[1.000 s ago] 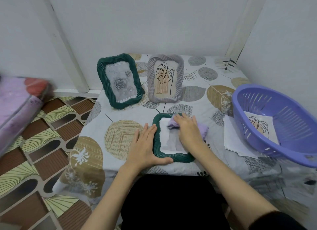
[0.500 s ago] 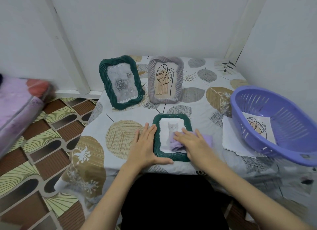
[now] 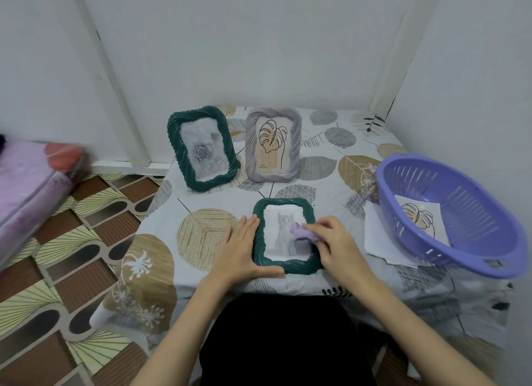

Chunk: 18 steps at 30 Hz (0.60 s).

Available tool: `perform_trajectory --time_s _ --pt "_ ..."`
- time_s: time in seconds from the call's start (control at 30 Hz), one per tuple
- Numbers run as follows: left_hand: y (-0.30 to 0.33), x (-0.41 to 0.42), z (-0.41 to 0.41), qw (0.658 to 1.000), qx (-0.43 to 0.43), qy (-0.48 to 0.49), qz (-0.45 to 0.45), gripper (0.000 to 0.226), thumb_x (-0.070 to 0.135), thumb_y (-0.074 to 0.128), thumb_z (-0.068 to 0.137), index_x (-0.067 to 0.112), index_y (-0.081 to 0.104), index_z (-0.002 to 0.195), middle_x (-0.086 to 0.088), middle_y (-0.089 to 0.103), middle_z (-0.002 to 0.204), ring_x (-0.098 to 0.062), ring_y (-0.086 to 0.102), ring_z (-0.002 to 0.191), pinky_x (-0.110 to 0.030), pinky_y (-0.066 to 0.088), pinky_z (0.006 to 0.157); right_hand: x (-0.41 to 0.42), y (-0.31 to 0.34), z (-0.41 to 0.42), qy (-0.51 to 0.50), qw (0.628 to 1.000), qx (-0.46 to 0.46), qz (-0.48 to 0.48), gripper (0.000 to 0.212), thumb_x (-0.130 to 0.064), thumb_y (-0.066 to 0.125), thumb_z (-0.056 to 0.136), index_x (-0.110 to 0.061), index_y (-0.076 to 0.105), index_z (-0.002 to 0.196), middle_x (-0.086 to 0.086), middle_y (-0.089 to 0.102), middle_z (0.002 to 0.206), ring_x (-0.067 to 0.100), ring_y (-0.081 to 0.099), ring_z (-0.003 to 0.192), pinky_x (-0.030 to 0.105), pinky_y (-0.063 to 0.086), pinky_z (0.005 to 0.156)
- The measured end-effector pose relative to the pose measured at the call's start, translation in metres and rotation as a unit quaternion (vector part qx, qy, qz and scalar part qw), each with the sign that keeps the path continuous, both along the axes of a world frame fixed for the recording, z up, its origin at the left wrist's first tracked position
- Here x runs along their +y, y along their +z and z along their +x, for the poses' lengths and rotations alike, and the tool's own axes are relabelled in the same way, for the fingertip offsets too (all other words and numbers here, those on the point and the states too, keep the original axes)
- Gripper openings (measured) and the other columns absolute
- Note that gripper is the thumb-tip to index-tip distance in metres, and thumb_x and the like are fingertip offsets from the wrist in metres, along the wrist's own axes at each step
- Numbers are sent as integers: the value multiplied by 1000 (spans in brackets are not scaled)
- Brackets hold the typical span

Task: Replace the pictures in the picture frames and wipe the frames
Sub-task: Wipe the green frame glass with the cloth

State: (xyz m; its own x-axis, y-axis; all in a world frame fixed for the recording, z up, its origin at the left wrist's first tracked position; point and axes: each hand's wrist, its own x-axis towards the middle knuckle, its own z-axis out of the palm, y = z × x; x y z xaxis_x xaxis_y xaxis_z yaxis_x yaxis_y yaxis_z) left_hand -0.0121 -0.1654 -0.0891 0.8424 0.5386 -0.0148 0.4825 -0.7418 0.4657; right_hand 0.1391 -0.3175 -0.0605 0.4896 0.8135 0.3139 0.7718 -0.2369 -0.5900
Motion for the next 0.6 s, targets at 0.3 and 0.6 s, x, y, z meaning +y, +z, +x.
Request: perform_trajectory --time_s 0.3,0.6 --pt "36 -26 -1 859 -309 76 -402 76 21 66 82 40 21 141 3 55 122 2 57 107 -16 47 90 30 25 -33 -81 843 511 145 16 4 62 82 -10 61 89 1 69 77 14 63 73 31 53 76" --pt "33 35 -46 956 -189 168 -147 52 2 53 87 19 42 135 -4 38 144 -20 38 129 -38 32 108 46 1 -41 -70 990 121 11 28 -10 60 85 -8 64 113 7 59 105 19 51 95 24 38 89"
